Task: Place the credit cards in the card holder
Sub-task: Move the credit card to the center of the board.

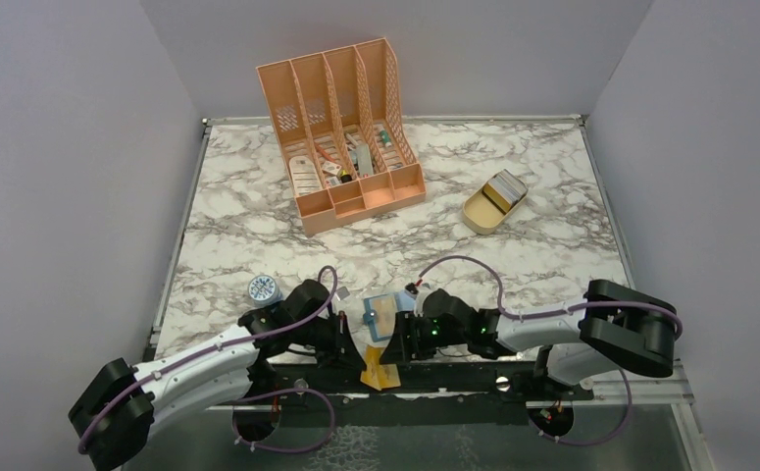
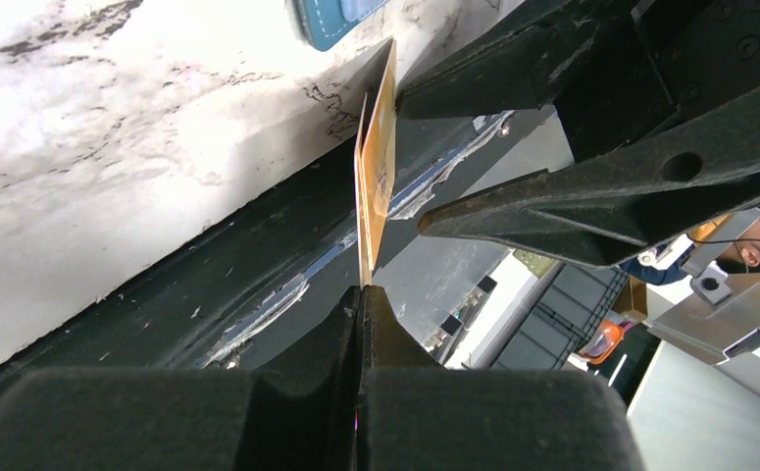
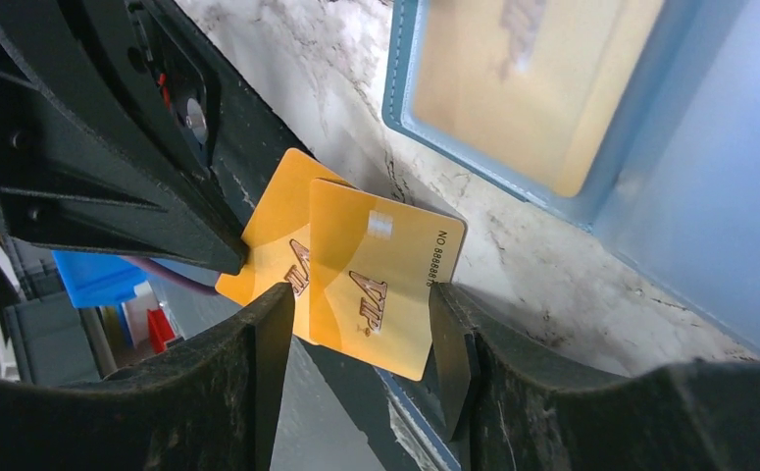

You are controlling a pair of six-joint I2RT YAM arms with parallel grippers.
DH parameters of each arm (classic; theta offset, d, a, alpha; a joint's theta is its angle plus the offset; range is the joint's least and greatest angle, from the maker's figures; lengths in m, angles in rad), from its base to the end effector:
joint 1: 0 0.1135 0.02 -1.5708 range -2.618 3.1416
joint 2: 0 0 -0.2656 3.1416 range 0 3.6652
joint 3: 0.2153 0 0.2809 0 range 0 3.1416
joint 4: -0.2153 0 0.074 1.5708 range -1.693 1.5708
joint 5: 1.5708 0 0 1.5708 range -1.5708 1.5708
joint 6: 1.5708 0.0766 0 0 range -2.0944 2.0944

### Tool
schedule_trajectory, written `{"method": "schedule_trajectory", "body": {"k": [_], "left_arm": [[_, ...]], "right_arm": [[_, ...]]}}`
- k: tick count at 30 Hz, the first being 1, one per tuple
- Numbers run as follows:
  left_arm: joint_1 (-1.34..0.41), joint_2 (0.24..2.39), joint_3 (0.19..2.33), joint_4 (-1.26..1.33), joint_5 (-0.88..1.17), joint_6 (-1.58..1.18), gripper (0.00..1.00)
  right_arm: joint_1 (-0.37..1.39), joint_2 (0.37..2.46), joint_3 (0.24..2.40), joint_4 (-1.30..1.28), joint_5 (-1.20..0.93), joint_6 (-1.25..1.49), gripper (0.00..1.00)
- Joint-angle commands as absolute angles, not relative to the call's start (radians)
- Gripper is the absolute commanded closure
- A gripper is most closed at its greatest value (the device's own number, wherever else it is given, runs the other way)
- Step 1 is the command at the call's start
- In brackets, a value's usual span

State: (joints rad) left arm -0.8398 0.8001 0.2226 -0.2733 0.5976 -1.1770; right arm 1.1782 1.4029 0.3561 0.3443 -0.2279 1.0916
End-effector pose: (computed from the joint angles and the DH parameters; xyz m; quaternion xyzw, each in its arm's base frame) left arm 0.0936 -0.1689 0.1013 0.0479 -0.8991 0.4317 0.0536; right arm 0.0905 0.2638 0.0718 -0.0868 0.8984 0.4224 0.0829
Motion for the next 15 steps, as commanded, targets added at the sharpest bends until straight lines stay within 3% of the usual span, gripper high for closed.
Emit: {"method": "schedule_trajectory", "body": {"k": [1,15], "left_arm": [[-0.842,0.81,0.222,-0.216,0.572,-1.19,1.0],[-0.856,0.866,0.257,-0.162,0.531,-1.181,1.0]], "right_arm": [[1.181,1.435,0.368,0.318,-0.254,1.024,0.45],[1.18,1.455,0.4,0.296,-0.267,0.986,0.45]]}}
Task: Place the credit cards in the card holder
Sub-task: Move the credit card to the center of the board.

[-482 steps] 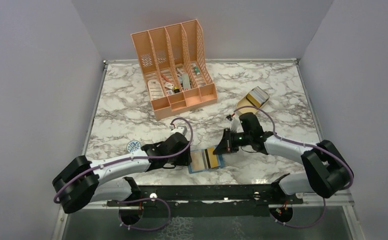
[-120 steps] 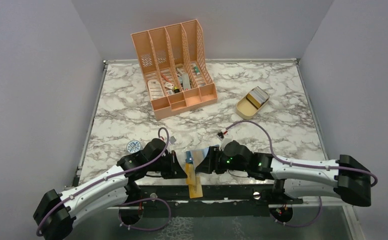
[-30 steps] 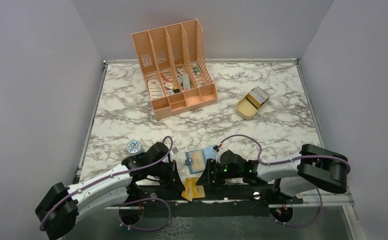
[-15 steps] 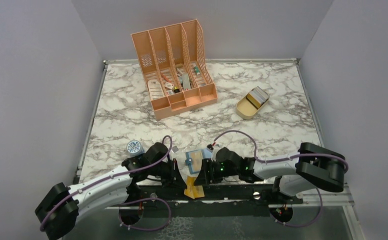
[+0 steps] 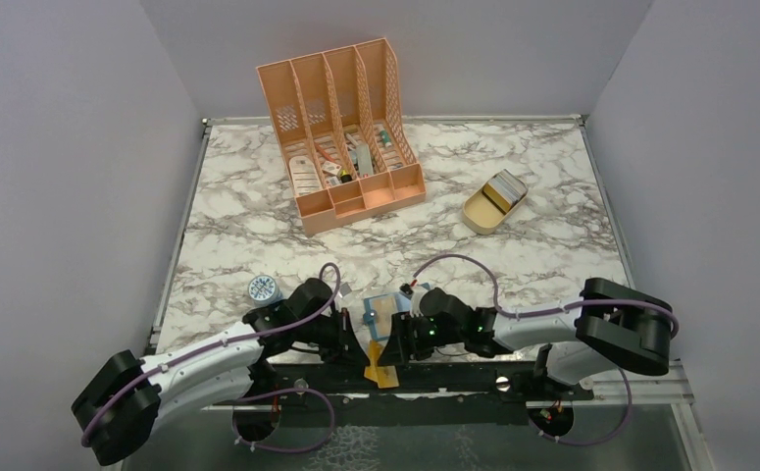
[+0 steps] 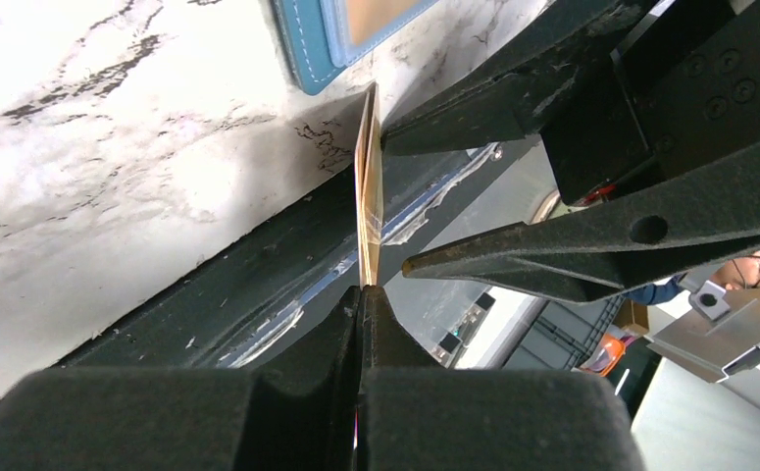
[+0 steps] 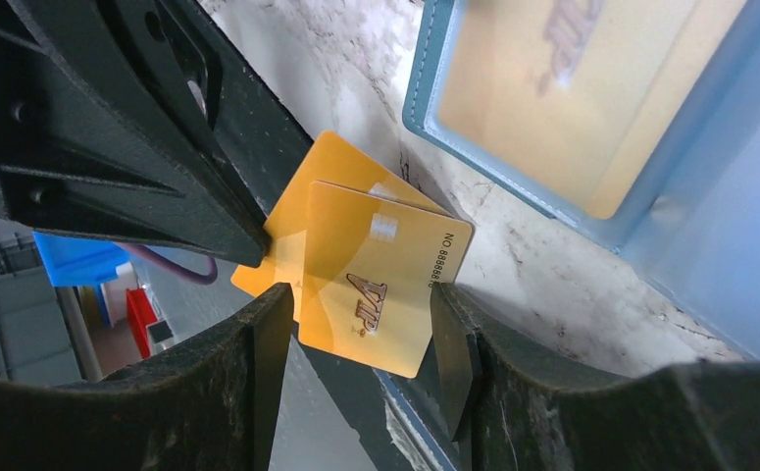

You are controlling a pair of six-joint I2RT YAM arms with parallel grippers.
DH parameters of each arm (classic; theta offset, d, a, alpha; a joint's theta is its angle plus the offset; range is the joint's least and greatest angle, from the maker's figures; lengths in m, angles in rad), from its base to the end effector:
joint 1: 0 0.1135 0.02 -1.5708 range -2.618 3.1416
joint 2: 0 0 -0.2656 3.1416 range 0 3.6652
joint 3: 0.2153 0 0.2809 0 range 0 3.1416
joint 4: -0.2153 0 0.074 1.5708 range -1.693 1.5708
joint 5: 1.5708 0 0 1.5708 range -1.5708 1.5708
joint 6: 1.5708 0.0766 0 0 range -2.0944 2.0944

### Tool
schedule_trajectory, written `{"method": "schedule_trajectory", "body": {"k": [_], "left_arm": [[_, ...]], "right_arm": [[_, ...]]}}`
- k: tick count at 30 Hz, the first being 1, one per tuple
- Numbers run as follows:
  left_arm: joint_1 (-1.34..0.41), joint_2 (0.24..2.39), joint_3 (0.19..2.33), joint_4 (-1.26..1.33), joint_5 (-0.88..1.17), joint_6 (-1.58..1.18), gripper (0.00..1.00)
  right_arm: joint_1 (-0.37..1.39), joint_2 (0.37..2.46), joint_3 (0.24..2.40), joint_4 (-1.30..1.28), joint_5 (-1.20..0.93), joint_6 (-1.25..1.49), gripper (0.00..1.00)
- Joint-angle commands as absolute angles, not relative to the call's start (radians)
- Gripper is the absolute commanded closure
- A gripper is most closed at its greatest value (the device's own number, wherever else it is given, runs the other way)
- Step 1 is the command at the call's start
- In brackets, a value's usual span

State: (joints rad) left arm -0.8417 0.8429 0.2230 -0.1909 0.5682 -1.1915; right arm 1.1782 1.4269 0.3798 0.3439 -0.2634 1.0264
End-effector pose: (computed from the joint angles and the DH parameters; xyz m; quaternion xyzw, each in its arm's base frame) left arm 0.1005 -0.1744 0.1008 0.0527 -0.8959 0.4397 0.0340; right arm 0.0902 0.2700 0.0731 -0.1232 0.8927 0.4256 0.0818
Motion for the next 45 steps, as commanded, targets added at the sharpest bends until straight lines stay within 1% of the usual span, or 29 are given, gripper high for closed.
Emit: {"method": "schedule_trajectory", "body": {"k": [1,9,14,16,19,22,27,34,45], "left_arm": [[-0.858,0.874,0.262,-0.163,0.526,-1.178,1.0],[-0.876,0.904,0.283,-0.162,0.481,-1.167,1.0],[-0.88,0.898,0.285,-0.159,0.465,-1.164,1.0],[-0.88,0.894,0.28,-0.158,0.458,-1.164,0.98],[-0.883,0.89,0.275,-0.157,0.452,-1.165,1.0],[-0.886,0.89,0.277,-0.151,0.442,-1.164,1.0],[-0.897,0.901,0.291,-0.139,0.433,-1.165,1.0],[-0.919,0.906,0.297,-0.117,0.42,-1.182,1.0],[-0.933,0.89,0.292,-0.1,0.387,-1.205,1.0]], "right_arm": [[1.18,1.457,0.404,0.291,-0.265,0.984,0.45],[1.184,1.493,0.421,0.283,-0.261,0.979,0.45],[1.183,1.497,0.413,0.277,-0.236,0.996,0.48],[1.183,1.496,0.409,0.277,-0.226,1.004,0.5],[1.183,1.497,0.408,0.282,-0.226,1.003,0.52],[1.184,1.486,0.4,0.314,-0.242,0.992,0.48],[1.183,1.454,0.383,0.364,-0.254,0.994,0.43],[1.184,1.473,0.401,0.361,-0.272,0.997,0.43],[1.184,1.397,0.348,0.365,-0.273,0.979,0.41]]}}
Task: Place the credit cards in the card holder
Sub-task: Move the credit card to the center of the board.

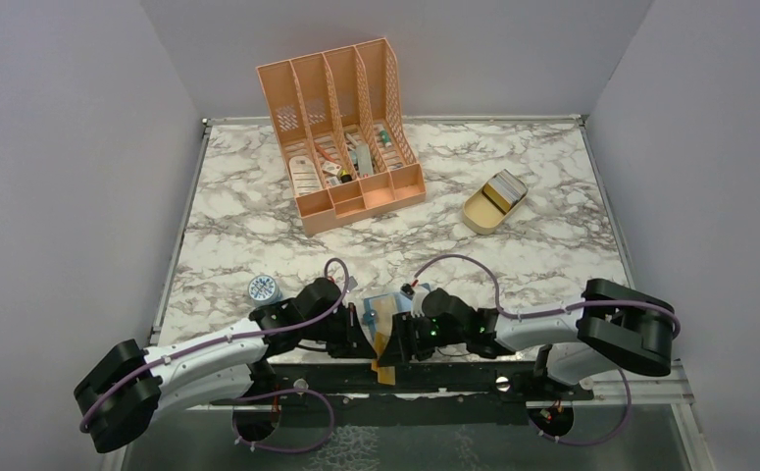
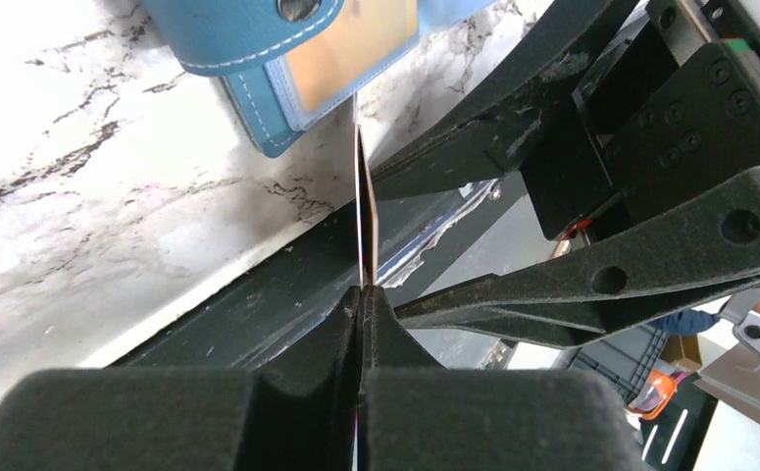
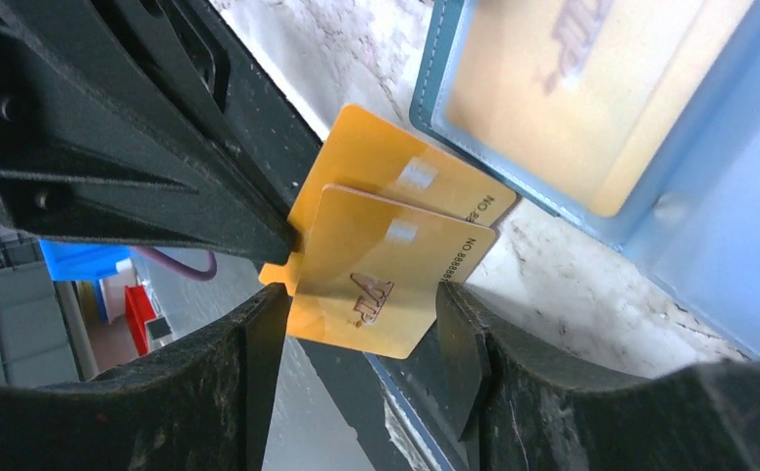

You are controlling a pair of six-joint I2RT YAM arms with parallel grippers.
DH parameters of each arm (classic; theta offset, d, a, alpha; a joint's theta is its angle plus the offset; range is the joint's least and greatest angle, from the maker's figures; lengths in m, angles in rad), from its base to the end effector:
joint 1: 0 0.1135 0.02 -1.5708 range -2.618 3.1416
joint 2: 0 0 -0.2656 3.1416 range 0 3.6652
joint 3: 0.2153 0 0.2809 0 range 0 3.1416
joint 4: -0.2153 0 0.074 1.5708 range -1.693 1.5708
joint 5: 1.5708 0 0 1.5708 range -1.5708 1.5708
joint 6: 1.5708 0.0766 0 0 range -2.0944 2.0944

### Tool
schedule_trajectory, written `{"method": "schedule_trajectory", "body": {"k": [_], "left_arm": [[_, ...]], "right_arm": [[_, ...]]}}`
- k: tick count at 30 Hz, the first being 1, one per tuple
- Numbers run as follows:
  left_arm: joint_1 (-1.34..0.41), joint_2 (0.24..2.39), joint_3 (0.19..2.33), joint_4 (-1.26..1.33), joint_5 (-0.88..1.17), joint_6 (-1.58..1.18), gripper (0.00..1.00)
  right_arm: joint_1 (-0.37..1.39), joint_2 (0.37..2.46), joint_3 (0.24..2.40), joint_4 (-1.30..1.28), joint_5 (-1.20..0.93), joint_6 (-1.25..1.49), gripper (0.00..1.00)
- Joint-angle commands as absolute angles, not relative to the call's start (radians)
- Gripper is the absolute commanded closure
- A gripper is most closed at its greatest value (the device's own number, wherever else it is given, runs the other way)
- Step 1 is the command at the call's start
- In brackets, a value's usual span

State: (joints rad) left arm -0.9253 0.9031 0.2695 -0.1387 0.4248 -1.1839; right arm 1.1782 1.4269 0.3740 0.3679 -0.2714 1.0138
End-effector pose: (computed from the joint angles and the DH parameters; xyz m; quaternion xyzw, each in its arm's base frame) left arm 0.1043 -0.1909 0.1076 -0.0349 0.9037 -0.4263 0.0186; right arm 0.0898 0.2706 0.0741 -0.1313 0.8874 0.4335 0.0854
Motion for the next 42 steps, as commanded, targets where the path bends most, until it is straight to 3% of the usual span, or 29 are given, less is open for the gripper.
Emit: {"method": "schedule_trajectory", "body": {"k": [1,30,42], "left_arm": [[-0.934,0.892,0.294,-0.096,0.385,-1.207,1.0],[-1.002,0.988,0.327,-0.019,0.325,-1.235,1.0],[-1.016,0.936,0.341,-0.015,0.291,-1.178,1.0]], "right_arm": [[1.184,1.391,0.347,0.357,-0.271,0.978,0.41],[1.236,1.427,0.46,0.143,-0.147,0.982,0.39],[1.235,1.377,0.432,0.154,0.007,0.982,0.44]]}}
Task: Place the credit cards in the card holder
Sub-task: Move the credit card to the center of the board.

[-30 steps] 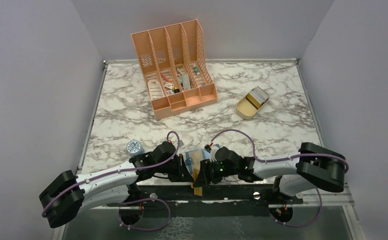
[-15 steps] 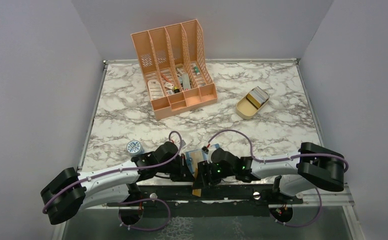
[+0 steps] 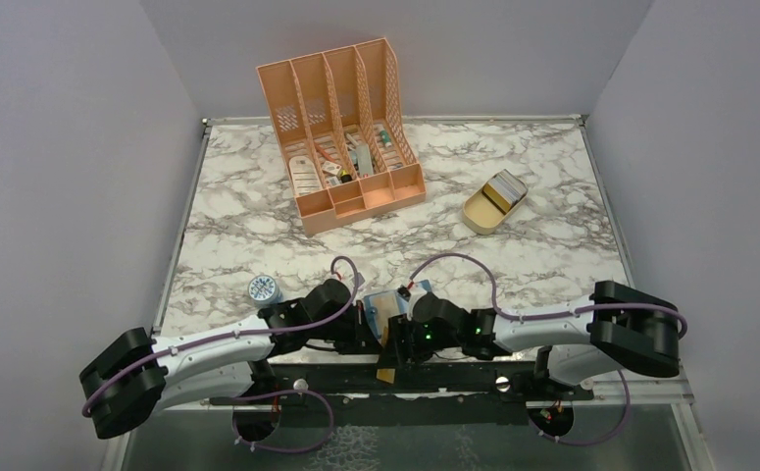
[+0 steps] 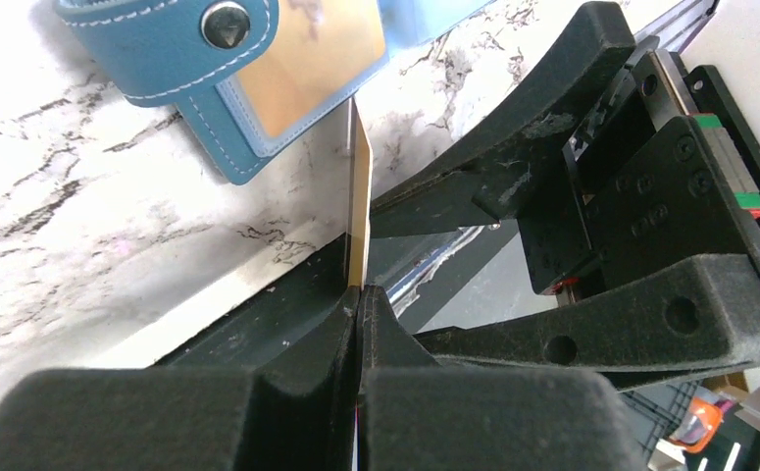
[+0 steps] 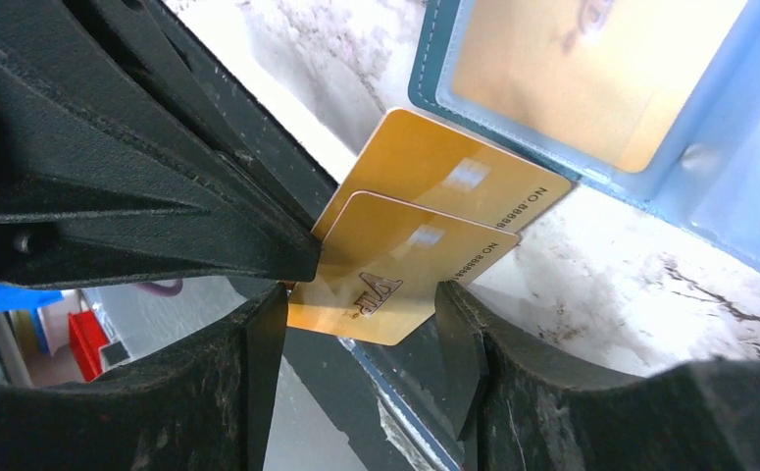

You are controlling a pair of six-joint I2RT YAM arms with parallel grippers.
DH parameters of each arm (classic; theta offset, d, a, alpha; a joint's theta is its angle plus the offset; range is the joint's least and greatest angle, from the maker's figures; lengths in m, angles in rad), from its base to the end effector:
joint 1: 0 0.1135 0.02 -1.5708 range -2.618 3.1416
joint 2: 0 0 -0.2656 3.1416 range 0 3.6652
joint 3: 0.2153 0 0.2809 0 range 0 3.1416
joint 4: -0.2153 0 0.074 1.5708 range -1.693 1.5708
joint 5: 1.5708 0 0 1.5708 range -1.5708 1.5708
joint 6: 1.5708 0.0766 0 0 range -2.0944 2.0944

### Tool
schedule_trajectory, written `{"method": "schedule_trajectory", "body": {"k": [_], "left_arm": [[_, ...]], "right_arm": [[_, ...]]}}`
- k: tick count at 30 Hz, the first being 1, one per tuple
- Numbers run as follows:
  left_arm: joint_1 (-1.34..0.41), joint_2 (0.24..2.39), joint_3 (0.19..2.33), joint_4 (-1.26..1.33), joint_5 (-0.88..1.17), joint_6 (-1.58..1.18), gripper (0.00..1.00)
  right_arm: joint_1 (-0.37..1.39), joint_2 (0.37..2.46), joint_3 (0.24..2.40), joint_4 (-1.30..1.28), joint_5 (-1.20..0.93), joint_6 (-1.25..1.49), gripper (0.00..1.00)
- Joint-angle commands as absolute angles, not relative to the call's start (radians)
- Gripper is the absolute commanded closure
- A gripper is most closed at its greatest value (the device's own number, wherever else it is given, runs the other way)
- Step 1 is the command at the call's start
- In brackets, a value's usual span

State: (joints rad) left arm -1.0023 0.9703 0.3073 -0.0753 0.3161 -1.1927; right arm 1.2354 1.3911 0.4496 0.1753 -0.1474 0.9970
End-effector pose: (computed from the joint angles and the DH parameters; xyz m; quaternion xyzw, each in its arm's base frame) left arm 0.1047 -0.2081 0.1122 -0.0225 0.9052 -0.4210 0.0539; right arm 0.0850 0.2780 0.0844 -0.1377 0.9077 0.3806 0.1106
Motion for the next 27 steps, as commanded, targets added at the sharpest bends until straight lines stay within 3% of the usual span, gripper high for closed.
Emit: {"method": "schedule_trajectory", "body": {"k": [1,27], "left_arm": [[-1.016,0.932,0.341,-0.015,0.287,-1.17,1.0],[-1.015,0.872,0.346,0.053,0.292,-1.088,1.0]], "right_arm": [[1.235,1.374,0.428,0.155,0.016,0.981,0.44],[1.235,1.337,0.444,0.126,0.084,0.968,0.47]]}}
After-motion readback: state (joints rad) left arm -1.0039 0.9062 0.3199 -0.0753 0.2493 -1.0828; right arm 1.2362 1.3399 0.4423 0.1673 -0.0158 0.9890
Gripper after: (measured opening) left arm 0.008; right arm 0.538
